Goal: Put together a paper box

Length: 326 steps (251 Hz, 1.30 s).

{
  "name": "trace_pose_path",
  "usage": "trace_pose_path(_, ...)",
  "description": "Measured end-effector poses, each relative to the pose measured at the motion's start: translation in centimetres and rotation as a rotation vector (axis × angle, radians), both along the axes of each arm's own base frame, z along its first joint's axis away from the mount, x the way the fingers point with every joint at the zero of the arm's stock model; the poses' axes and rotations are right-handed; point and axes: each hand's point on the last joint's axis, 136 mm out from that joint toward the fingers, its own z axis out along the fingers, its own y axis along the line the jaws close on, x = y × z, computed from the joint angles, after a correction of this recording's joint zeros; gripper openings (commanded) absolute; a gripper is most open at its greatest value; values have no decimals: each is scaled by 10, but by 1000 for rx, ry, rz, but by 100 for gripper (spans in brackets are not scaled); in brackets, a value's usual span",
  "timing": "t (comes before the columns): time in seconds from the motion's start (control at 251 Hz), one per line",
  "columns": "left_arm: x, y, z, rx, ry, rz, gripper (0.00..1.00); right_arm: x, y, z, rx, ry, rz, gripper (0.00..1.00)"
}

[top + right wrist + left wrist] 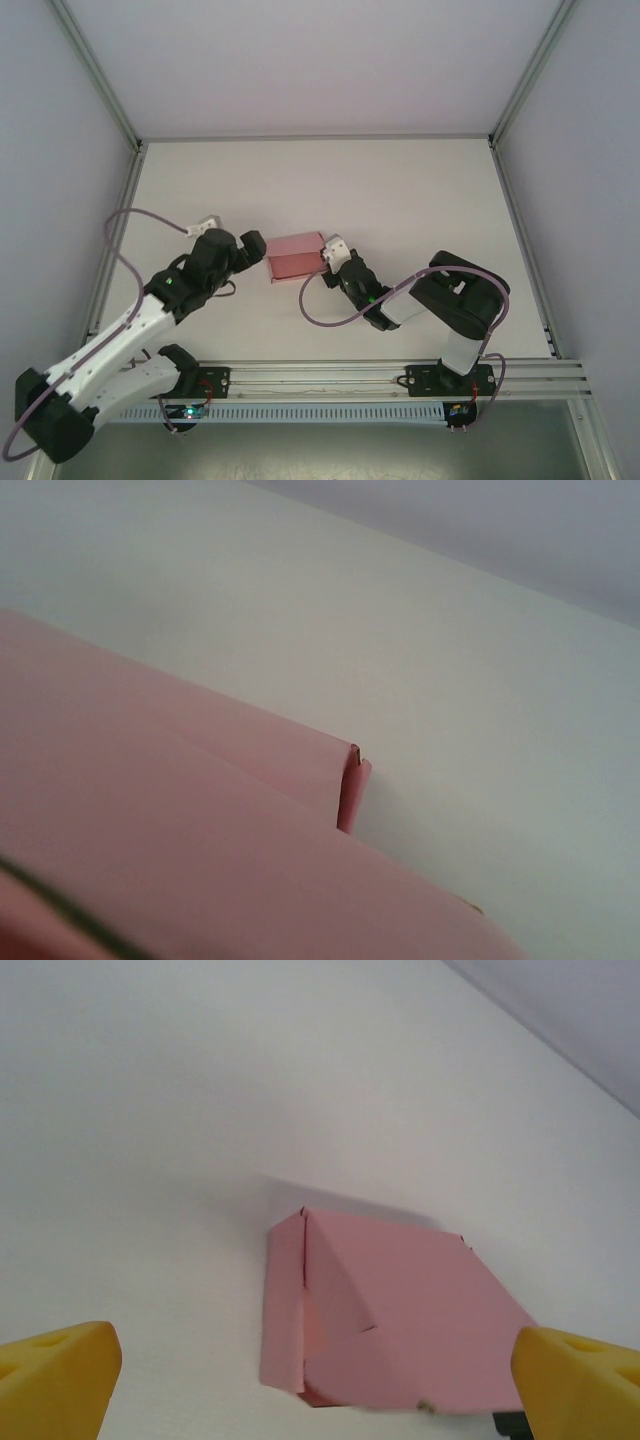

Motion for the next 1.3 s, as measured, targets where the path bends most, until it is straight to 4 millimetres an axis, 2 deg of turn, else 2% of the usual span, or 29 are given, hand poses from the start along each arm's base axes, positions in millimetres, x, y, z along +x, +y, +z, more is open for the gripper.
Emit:
trace_pose_path(0.056,14,-8,-5,-12,50,-3,100,0,0,-1,-8,2,2,0)
trace_pose_path(0.12,31,-22,-20,-15,130,-24,100,-1,-1,-1,-13,3,3,0)
trace_pose_path(0.223,46,-41,-44,-11,233,-58,99,0,0,-1,-23,11,2,0)
trace_pose_path(0.475,33,-45,-86,-6,353,-82,83,2,4,-2,-42,30,6,3)
trace_pose_path(0.587,32,-51,-97,-33,366,-100,73,-2,3,-9,-69,59,13,9)
trace_pose_path(0.698,36,-56,-104,-52,356,-109,73,-5,2,-14,-92,100,22,16)
trace_pose_path(0.75,38,-57,-105,-59,345,-111,72,-8,2,-14,-98,116,28,23)
trace_pose_path(0.842,41,-59,-106,-68,325,-111,71,-15,0,-12,-100,157,46,41)
trace_pose_path(1.046,43,-57,-112,-60,322,-100,70,-42,-11,-5,-149,231,126,72)
trace_pose_path(1.085,43,-56,-114,-57,323,-98,70,-47,-13,-5,-158,244,141,82)
trace_pose_path(1.121,43,-56,-115,-55,324,-97,68,-51,-16,-5,-165,262,155,97)
trace_pose_path(1.301,48,-52,-118,-69,310,-95,66,-71,-27,-14,-156,378,215,98)
